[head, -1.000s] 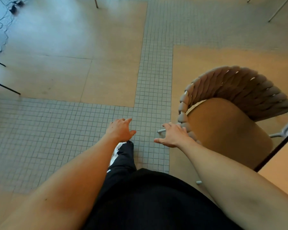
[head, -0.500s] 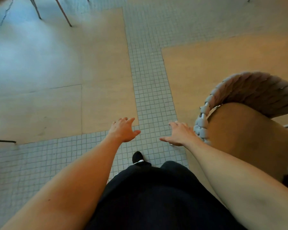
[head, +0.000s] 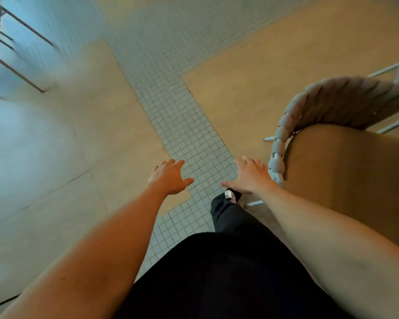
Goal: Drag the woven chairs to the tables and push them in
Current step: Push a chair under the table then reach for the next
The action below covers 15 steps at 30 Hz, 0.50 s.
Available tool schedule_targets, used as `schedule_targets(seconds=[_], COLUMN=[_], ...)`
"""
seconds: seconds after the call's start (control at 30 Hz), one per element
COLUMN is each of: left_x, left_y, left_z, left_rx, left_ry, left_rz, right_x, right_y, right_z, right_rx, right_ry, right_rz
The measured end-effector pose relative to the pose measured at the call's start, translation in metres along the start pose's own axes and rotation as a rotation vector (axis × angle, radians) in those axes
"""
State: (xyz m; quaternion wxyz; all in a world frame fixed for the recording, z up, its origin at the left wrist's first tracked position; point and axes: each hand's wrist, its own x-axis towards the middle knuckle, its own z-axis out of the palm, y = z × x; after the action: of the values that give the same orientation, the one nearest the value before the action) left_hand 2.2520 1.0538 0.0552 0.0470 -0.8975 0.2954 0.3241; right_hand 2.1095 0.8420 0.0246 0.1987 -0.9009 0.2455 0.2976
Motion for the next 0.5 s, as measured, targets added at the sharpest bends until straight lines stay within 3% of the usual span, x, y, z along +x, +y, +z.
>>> schedule_targets(seconds=[0.5], left_x=[0.201], left_y=[0.133], left_z=[-0.132], left_rx=[0.249], left_ry=[-0.059], left_rz=[0.346], right_x=[0.085], right_y=[0.098], right_z=[-0.095], right_rx=[0.280], right_ry=[0.064], right_rz=[0.309])
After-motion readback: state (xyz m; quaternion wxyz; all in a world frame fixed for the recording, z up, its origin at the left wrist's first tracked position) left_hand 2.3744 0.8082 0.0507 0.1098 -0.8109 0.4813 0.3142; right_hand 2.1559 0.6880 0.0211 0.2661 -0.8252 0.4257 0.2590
